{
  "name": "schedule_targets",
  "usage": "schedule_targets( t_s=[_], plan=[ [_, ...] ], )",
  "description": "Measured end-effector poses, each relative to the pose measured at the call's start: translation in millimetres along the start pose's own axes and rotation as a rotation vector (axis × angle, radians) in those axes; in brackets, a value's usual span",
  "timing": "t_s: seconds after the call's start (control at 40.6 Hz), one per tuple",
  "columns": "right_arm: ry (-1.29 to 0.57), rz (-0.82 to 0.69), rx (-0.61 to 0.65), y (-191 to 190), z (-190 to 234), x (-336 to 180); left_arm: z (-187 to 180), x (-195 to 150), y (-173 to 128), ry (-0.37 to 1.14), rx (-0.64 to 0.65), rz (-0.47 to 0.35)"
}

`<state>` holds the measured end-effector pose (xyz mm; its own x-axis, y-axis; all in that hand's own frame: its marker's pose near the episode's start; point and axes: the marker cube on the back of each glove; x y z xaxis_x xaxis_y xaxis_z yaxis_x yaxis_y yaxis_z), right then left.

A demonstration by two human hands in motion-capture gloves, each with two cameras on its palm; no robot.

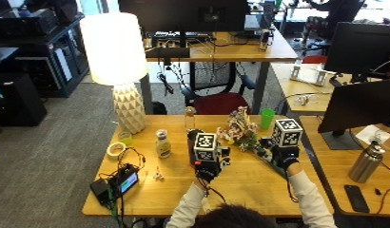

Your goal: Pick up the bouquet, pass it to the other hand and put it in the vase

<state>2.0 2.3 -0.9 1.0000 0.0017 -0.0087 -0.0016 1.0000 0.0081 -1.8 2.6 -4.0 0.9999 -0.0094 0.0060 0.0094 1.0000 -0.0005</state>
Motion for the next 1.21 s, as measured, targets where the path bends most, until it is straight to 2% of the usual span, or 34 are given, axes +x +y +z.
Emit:
schedule_targets(
  t_s=[0.246, 0.444, 0.592, 0.739, 1.011, 1.134, 1.208],
  plan=[
    [-0.008, 0.003, 0.01, 5.2, -10.4, 2.8, 3.8, 9.6, -8.0, -0.01, 0.005, 0.025],
    [-0.023, 0.022, -0.092, 2.3, -11.9, 4.3, 0.1, 19.6, -4.4, -0.053, -0.067, 0.071],
    [-0.011, 0.089, -0.109, -0.2, -18.2, 17.0, 7.6, 26.2, -7.7, -0.074, -0.068, 0.094],
    [-0.112, 0.122, -0.169, -12.0, -19.2, 41.9, 7.7, 33.9, 1.0, -0.093, -0.102, 0.132],
    [-0.187, 0.295, -0.174, -75.2, 8.7, 103.6, -0.9, 37.1, 10.4, -0.065, -0.1, 0.132],
    [-0.259, 0.367, -0.213, -104.8, 50.4, 129.5, 8.6, 35.6, 6.0, -0.044, -0.115, 0.15],
    [-0.298, 0.405, -0.261, -98.3, 63.7, 125.8, 14.9, 33.4, 3.2, -0.042, -0.127, 0.147]
  ],
)
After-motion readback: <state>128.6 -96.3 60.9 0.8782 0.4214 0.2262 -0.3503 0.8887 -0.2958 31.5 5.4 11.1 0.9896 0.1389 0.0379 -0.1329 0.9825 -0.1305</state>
